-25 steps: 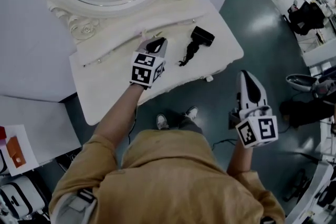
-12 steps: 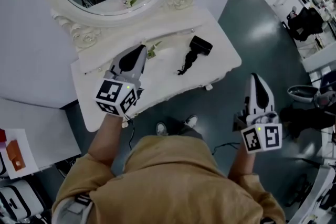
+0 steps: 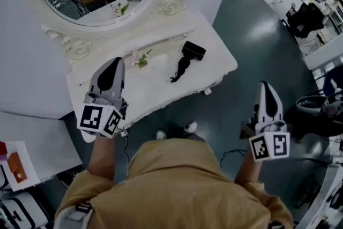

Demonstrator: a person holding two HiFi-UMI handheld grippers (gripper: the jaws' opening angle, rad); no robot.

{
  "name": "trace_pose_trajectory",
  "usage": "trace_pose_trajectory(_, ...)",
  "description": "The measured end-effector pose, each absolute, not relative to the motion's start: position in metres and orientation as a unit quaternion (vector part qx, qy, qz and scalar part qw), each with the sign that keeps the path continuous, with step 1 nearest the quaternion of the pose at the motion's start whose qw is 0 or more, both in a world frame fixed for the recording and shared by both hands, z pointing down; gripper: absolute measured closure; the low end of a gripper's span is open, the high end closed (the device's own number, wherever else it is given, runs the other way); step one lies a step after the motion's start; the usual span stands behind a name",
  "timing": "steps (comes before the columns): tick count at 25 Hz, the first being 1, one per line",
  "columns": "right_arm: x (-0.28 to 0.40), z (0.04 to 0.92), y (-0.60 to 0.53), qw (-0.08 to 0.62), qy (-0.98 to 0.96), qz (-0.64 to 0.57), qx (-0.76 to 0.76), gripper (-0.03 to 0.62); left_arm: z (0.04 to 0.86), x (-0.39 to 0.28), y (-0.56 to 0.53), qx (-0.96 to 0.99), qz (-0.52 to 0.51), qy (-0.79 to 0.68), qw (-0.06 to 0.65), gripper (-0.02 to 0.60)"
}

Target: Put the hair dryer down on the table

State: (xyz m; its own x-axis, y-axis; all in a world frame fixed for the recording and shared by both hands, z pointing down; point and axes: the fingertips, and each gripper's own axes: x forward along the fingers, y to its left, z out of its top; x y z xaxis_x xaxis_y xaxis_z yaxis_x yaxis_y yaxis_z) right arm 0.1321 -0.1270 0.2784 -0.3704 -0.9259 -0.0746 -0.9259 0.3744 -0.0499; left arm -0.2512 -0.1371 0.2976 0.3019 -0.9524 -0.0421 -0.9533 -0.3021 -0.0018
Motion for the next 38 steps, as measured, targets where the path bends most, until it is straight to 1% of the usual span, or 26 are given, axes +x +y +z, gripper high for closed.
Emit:
trace_pose_trajectory(9,0.142,0.285,-0.147,0.037,0.838,-0.005,-0.545,0.592,0.297,-0.261,-0.121,-0.773,0.006,0.634,0.029,0.578)
trace_pose_trajectory(19,0.139,0.296,-0.154,0.027,0.848,-0.015,-0.53,0.592,0.295,-0.265,-0.105,-0.748,0.022,0.663,0.015,0.578)
trace_pose_trajectory(24,0.146,0.297,-0.154,0.029,0.846,-0.017,-0.532,0.592,0.286,-0.257,-0.103,-0.75,0.032,0.661,0.021,0.578)
trace_pose_trajectory(31,0.15,0.299,-0.155,0.035,0.847,-0.021,-0.53,0.592,0.287,-0.238,-0.114,-0.762,0.041,0.646,0.011,0.578)
trace_pose_trajectory(36,0.154,0.303,-0.158,0.004,0.842,-0.011,-0.539,0.592,0.284,-0.232,-0.119,-0.766,0.043,0.641,0.014,0.578)
trace_pose_trajectory(38,0.156,0.302,-0.159,0.011,0.842,-0.018,-0.538,0.592,0.284,-0.23,-0.121,-0.766,0.044,0.641,0.014,0.578)
